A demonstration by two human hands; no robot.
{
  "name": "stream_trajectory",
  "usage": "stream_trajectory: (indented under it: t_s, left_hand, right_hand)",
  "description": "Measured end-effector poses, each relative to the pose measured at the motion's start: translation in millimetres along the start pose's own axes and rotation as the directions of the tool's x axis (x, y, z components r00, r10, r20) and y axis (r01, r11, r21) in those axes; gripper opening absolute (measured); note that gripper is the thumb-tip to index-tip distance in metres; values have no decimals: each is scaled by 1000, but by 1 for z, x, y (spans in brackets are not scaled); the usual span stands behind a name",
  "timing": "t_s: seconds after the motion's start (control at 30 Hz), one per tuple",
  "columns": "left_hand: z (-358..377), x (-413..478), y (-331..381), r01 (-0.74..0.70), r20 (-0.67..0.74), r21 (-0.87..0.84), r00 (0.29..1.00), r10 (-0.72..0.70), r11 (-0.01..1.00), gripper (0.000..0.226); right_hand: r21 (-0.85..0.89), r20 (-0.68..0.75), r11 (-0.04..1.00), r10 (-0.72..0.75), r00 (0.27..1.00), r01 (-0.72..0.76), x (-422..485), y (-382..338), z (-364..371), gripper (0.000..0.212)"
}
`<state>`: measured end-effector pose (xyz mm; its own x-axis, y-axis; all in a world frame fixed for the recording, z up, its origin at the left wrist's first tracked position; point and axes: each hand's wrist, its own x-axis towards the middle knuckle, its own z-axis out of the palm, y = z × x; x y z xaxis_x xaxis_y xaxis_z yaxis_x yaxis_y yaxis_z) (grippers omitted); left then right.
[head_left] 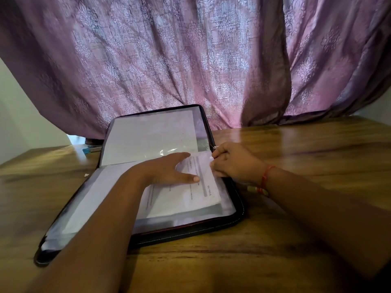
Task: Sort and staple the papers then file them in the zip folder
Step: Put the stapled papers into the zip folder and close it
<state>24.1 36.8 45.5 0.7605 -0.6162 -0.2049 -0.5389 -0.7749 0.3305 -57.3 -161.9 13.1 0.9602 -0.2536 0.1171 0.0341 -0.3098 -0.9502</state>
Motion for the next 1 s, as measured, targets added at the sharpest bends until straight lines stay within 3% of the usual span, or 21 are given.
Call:
stream_trajectory:
  t_s: [0.13, 0.33, 0.5, 0.7, 0.83, 1.0]
  left_hand:
    - [0, -2, -2, -16, -9, 11, 1000, 16, 1000, 100]
    - [1, -2, 0, -29, -8, 31, 1000, 30, 999, 97]
    - [3, 1, -1, -27, -15, 22, 1000, 28, 999, 97]
    - [5, -3, 5, -43, -6, 50, 999, 43, 998, 92]
    - [10, -6, 3, -37, 23, 77, 999, 35, 996, 93]
    - [13, -18, 0, -39, -18, 70, 999, 41, 997, 93]
  right_hand:
    - [-33, 117, 996, 80, 990, -77, -3, -13, -3, 20]
    - [-271, 249, 960, 146, 957, -76, -13, -28, -9, 44]
    - [-283, 225, 957, 136, 965, -69, -17, -29, -8, 46]
    - [-399, 103, 917, 48, 994, -3, -17, -20, -1, 55]
    - [-505, 60, 863, 10, 998, 22, -23, -20, -5, 41]
    - [-561, 66, 788, -265, 962, 255, -28, -16, -9, 36]
